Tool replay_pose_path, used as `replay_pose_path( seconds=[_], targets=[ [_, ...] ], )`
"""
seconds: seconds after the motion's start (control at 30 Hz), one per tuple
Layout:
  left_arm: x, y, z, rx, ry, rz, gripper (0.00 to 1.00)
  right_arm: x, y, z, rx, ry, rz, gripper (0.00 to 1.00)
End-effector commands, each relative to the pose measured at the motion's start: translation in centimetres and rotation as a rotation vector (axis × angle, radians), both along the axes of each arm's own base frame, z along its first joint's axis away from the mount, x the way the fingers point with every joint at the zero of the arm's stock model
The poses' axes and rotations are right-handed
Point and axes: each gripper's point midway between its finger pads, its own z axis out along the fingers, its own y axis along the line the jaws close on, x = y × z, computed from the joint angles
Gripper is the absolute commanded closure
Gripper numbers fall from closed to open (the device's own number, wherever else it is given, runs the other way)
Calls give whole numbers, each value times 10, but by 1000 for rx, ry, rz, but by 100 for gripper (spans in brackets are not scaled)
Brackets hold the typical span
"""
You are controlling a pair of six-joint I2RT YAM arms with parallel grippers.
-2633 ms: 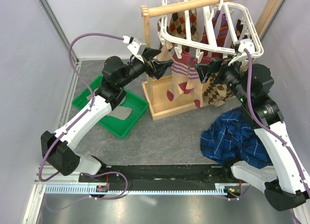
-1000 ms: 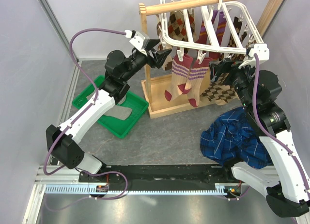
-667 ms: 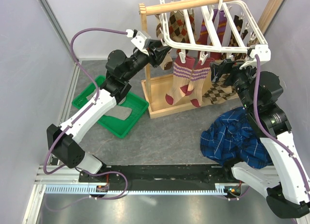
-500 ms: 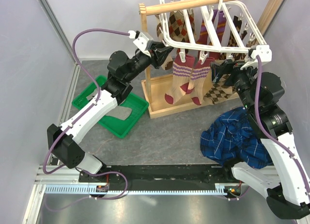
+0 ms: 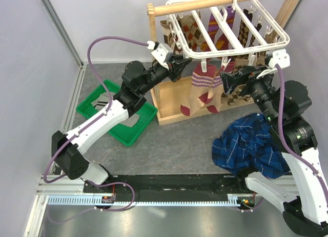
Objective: Clip the socks to the hanger
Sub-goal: Rotate the hanger at the clothesline.
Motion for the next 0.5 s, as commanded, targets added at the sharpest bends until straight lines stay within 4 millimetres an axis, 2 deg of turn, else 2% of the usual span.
replay_pose_path(
  seconds=[0.0,0.07,0.23,0.33,0.47],
  targets=[
    [-18,3,20,-15,-77,20,98,-28,13,25,-34,-60,131,2],
    [-25,-5,13,-1,-70,11,98,-36,26,29,-38,-62,215,2],
    [-39,-23,0,30,-49,-23,98,-52,57,26,-21,-13,415,3],
    [-51,-35,-3,48,-54,-47,98,-48,73,15,-5,56,494,4],
    [-66,-49,-5,58,-48,-86,98,-41,79,5,2,142,508,5]
  ],
)
